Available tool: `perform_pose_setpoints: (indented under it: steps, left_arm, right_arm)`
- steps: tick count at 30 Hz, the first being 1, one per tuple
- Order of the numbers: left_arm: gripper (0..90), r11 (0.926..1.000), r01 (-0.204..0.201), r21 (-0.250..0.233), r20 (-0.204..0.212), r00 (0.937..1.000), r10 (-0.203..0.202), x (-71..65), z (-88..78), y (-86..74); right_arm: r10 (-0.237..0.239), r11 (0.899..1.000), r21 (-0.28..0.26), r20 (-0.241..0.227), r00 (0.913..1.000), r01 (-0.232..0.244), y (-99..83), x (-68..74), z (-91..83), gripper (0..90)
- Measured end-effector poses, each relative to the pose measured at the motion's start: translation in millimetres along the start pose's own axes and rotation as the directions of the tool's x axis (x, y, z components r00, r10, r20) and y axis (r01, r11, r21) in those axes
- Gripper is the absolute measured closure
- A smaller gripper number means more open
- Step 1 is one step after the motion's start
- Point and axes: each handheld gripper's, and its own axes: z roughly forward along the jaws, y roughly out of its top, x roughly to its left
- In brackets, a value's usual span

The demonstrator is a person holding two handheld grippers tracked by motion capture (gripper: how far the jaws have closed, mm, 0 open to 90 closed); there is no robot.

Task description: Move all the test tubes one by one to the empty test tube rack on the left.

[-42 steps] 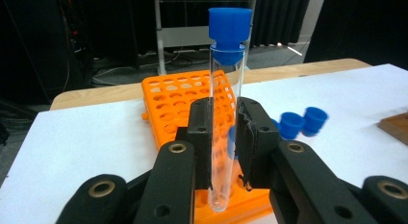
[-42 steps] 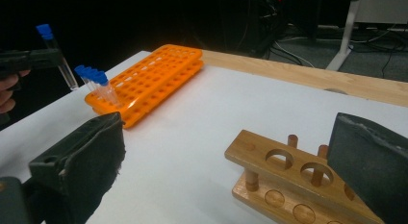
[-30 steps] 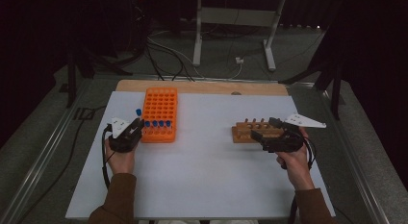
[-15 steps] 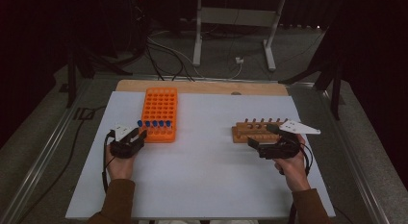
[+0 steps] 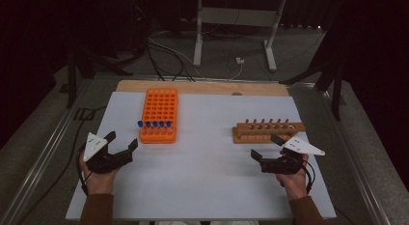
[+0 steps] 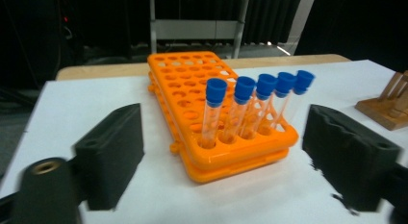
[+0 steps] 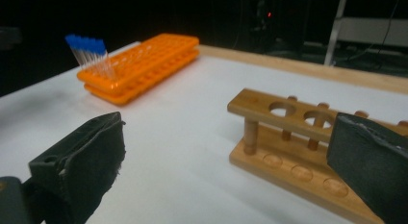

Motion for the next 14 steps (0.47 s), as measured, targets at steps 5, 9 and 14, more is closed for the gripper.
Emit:
perform_pose_setpoints:
  steps: [5,9,14]
  left_arm:
    - [0.8,0.9991,-0.013,-0.041,0.015,0.9998,0.014,-1.8,-18.7,1.9]
    - [0.8,0.9984,-0.003,-0.057,0.022,0.9998,0.004,-2.7,-26.4,-1.4]
    - [0.8,0.9976,0.006,-0.069,0.019,0.9998,-0.005,-4.0,-29.4,-2.1]
  right_arm:
    - [-0.005,0.999,-0.047,0.014,0.9999,0.006,0.0,-4.1,-6.2,0.0]
    - [-0.003,0.999,-0.052,0.027,0.9996,0.005,-1.4,-7.1,-9.5,0.0]
    - [-0.028,0.999,-0.041,0.043,0.9987,0.029,-1.9,-6.8,-8.8,0.0]
